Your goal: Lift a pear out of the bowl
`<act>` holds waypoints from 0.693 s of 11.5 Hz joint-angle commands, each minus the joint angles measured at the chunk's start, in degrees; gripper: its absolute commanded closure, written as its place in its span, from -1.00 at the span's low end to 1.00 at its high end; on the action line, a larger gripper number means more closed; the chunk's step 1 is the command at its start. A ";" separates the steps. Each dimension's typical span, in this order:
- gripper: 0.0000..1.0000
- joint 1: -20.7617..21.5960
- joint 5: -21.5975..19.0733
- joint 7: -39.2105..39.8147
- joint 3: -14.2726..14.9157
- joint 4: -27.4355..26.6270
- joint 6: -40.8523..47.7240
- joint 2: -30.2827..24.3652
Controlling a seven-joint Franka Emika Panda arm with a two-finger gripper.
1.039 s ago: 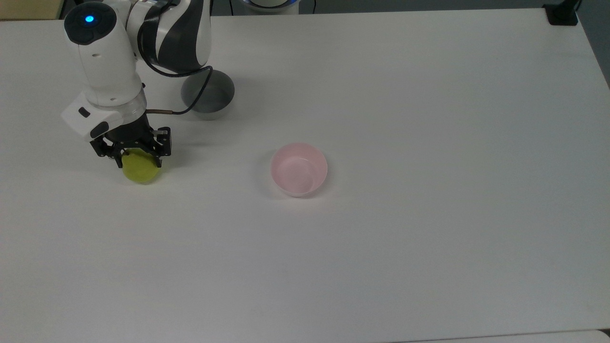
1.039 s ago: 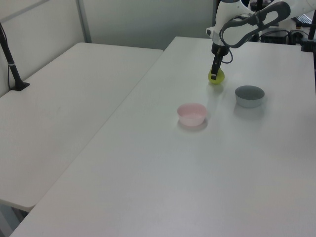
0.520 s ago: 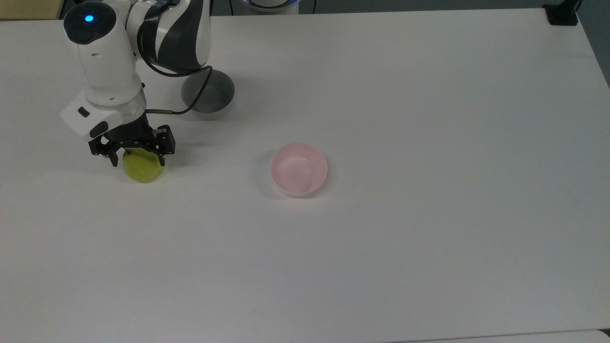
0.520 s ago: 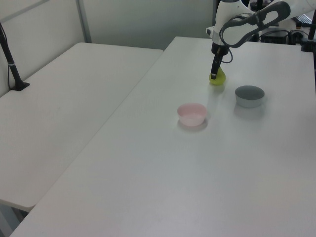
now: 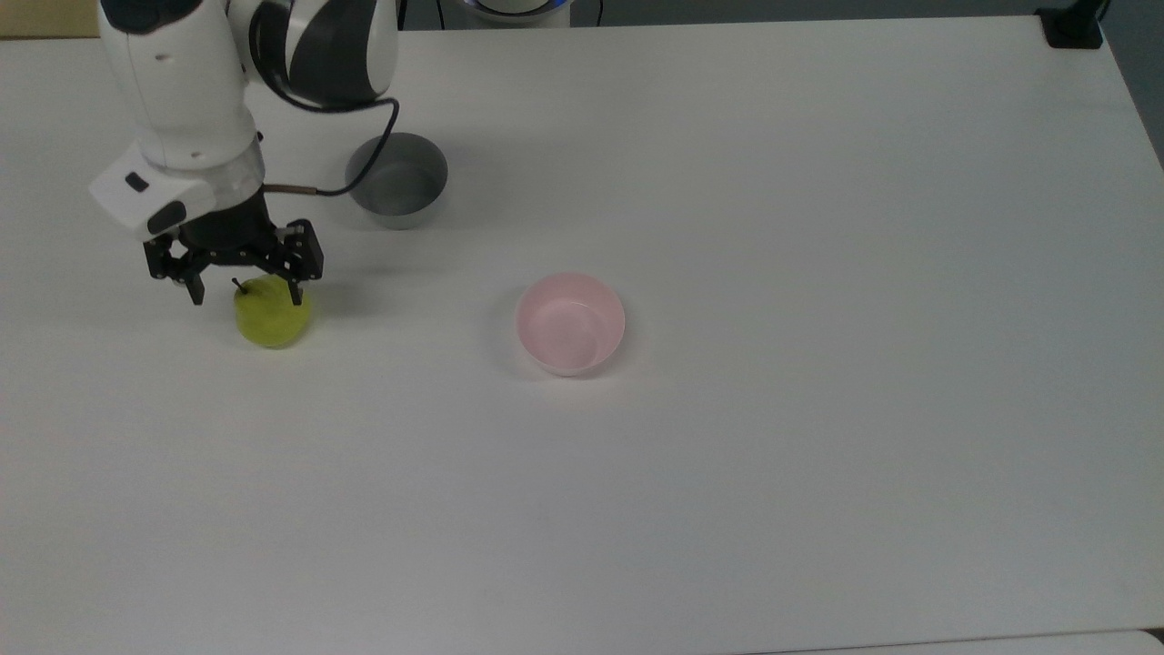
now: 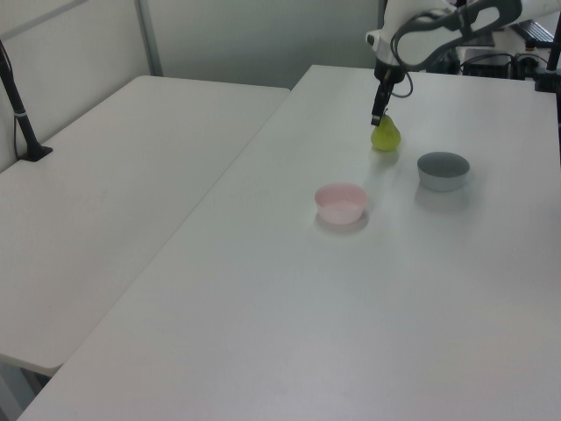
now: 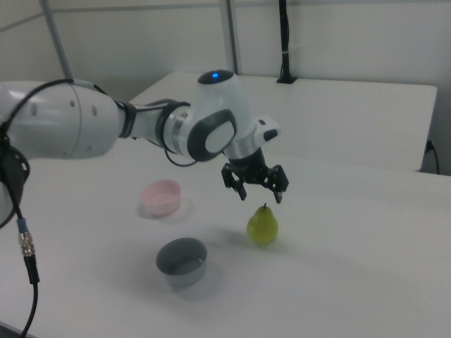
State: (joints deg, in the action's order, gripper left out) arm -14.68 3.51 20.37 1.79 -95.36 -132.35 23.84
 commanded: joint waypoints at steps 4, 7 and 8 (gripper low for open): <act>-1.00 4.03 -1.12 -11.05 -0.47 -1.41 23.16 -17.91; -1.00 7.81 -2.36 -11.23 -0.12 -1.24 38.00 -26.27; -1.00 8.95 -3.67 -11.41 -0.03 -0.54 41.52 -28.21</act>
State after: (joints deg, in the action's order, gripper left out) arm -8.60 1.97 10.26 1.09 -94.61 -97.86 1.18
